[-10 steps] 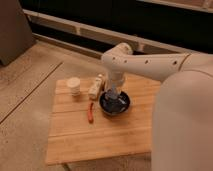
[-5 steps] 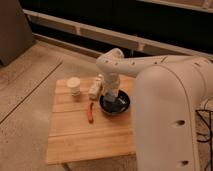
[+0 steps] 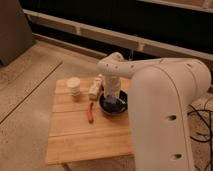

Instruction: Place the white sponge in the ceramic bowl

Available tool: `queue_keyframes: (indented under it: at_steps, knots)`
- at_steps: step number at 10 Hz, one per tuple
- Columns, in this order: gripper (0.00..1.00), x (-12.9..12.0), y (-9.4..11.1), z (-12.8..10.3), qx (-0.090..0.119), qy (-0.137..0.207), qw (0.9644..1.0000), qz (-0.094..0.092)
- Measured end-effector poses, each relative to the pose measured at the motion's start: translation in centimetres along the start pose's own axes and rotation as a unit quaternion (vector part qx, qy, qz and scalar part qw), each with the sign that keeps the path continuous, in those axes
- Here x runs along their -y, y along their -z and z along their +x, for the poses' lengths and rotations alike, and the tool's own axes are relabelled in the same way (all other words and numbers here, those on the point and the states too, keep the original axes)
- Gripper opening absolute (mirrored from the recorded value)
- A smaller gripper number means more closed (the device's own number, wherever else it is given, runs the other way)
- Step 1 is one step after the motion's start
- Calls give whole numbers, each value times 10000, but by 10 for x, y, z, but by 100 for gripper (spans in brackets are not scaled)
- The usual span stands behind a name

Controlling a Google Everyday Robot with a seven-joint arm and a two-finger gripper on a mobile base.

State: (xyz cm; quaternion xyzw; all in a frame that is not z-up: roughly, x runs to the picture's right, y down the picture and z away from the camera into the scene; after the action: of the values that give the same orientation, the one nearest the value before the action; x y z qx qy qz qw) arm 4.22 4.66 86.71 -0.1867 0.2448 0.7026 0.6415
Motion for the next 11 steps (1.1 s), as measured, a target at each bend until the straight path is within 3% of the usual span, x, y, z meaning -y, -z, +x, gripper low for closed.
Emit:
queue_keyframes:
  at_steps: [4, 7, 11]
  knots:
    - [0, 16, -19, 11, -96, -12, 9999, 39]
    - [4, 14, -18, 10, -84, -8, 10000, 22]
    - [43, 14, -18, 11, -88, -10, 10000, 25]
